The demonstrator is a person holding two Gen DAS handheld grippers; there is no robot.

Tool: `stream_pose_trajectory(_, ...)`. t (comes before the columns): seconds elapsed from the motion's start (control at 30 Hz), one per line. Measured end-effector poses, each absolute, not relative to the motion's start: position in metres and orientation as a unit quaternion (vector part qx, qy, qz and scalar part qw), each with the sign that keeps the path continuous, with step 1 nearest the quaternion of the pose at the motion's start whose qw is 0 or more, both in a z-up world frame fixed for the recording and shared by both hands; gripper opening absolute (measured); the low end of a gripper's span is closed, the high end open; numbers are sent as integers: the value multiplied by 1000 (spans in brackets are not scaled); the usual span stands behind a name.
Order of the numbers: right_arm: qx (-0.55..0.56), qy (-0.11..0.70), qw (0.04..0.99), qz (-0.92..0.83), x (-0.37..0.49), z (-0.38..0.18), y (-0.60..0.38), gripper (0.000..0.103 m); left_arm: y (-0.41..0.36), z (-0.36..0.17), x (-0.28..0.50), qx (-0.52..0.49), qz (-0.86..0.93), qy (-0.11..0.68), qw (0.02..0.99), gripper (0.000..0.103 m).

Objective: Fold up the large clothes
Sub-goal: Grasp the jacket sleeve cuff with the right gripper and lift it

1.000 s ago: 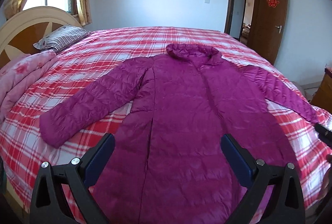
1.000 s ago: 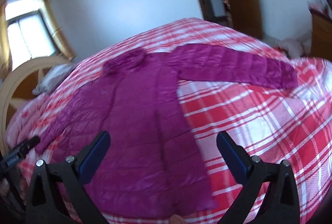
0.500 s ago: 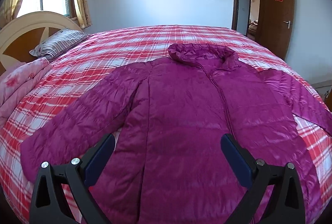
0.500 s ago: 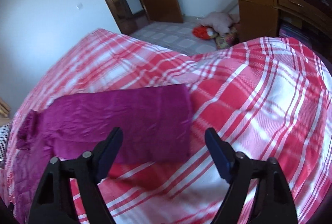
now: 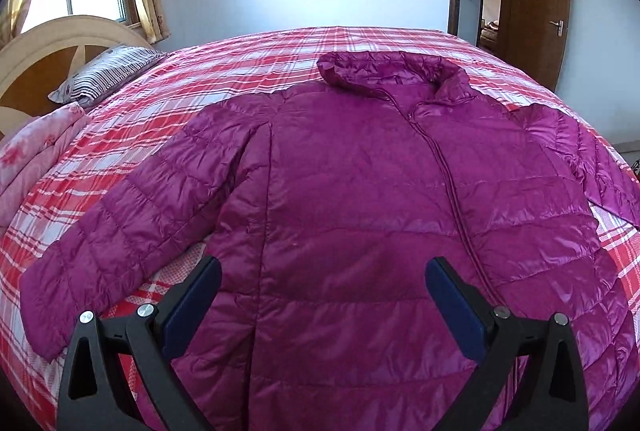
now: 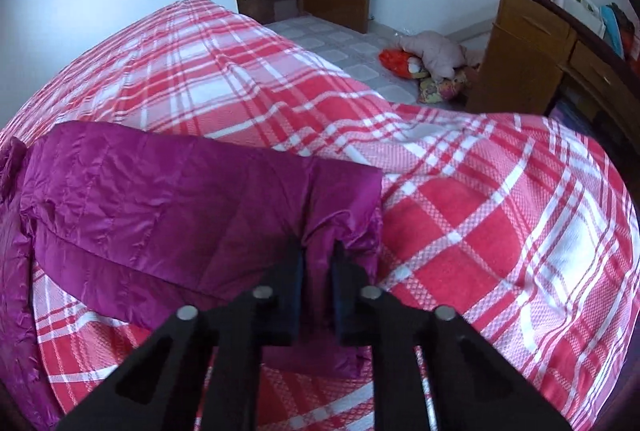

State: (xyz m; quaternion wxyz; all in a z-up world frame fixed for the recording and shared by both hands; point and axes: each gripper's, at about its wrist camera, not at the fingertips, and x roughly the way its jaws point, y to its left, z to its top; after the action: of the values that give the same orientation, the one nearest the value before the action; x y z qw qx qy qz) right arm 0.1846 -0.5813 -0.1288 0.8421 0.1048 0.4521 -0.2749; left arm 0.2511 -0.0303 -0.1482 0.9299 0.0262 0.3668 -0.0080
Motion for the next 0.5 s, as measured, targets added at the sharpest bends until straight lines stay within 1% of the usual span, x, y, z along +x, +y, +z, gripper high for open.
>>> stream_pose_trajectory(0.13,93,419,859,-278,186,-101,-577,10,-21,-142,248,15,-10,359,933,102)
stream_pose_trajectory(0.23,72,383,877,-282,190,-66,-566,10,-16,-136,244,9,-12,352,936,102)
stream_pose_trajectory(0.37,18,332,903,-272,204,-9,-532,9,-7,-129,239,-9,-18,346,938,102)
stream_pose_trajectory(0.43,-8,313,913,-262,213,10,-511,9,-3,-127,237,-16,-20,343,939,102)
stream_pose_trajectory(0.5,-49,289,924,-245,224,35,-479,9,1,-125,234,-21,-22,341,939,102)
